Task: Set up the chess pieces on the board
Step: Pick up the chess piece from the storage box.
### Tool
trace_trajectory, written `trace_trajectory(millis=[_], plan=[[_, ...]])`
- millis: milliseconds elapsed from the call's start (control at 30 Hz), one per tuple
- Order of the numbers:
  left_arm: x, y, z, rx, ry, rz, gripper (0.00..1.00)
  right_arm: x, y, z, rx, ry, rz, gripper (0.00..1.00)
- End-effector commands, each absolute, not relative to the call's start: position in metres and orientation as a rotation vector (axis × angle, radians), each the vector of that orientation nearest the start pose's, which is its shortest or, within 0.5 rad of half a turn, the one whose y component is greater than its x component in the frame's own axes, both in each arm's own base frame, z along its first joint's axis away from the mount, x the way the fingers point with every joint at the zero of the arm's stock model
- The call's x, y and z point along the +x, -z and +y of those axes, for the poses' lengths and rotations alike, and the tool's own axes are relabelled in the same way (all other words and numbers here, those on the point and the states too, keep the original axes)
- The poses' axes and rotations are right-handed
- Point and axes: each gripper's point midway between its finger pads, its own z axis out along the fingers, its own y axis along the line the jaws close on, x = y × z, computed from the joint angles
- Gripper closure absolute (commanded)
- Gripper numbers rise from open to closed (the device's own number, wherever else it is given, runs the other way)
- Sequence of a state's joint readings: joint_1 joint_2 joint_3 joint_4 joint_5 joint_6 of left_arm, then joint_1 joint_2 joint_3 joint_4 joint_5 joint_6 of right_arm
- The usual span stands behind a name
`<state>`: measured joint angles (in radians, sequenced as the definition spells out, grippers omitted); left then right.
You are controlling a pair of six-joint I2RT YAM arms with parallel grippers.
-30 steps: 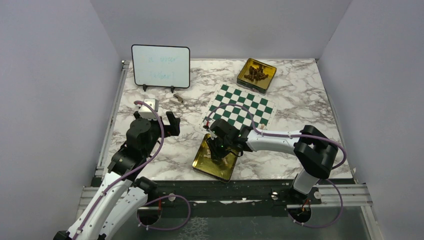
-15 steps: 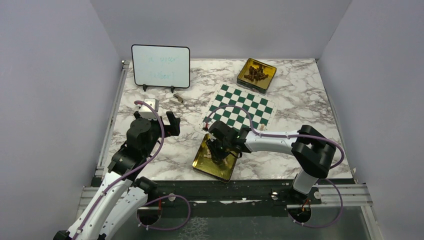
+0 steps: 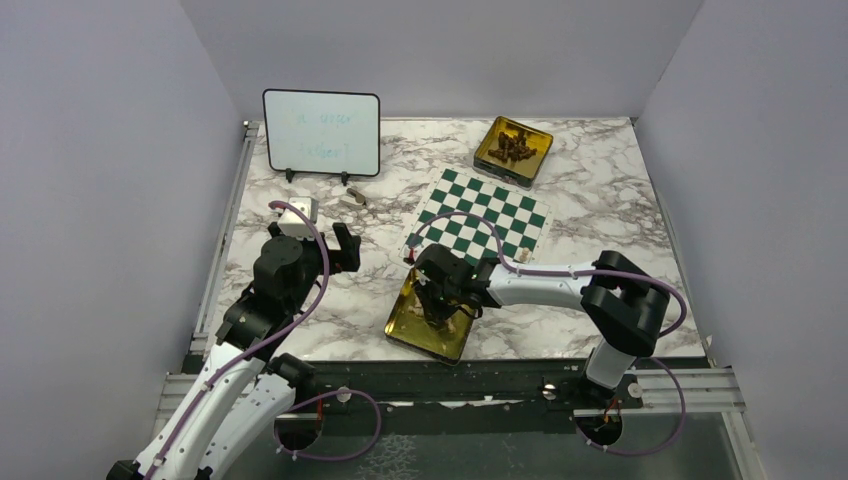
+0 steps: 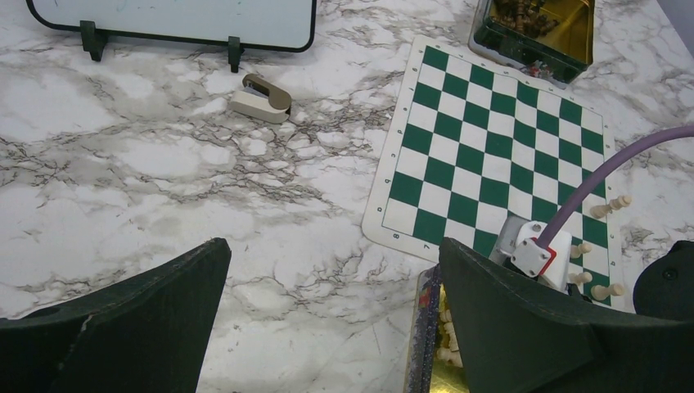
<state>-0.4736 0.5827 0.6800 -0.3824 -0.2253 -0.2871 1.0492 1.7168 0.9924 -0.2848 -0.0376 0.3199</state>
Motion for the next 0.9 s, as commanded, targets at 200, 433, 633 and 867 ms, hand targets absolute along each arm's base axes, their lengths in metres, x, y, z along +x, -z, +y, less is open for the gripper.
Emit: trace_trajectory(millis=[200, 433, 633, 867], plan=[[0.249, -0.241, -0.099, 0.033, 0.342, 1.827, 0.01, 0.174, -0.049, 0.340, -0.952, -0.532, 2.445, 0.84], [0.246, -0.243, -0.105, 0.035, 0.381, 1.834, 0.02, 0.179, -0.067, 0.337, -0.892, -0.562, 2.371, 0.87], [0.234, -0.247, -0.130, 0.073, 0.556, 1.871, 0.05, 0.181, -0.086, 0.339, -0.841, -0.642, 2.272, 0.89], [0.212, -0.258, -0.165, 0.090, 0.843, 1.891, 0.12, 0.179, -0.121, 0.344, -0.811, -0.770, 2.119, 0.90]])
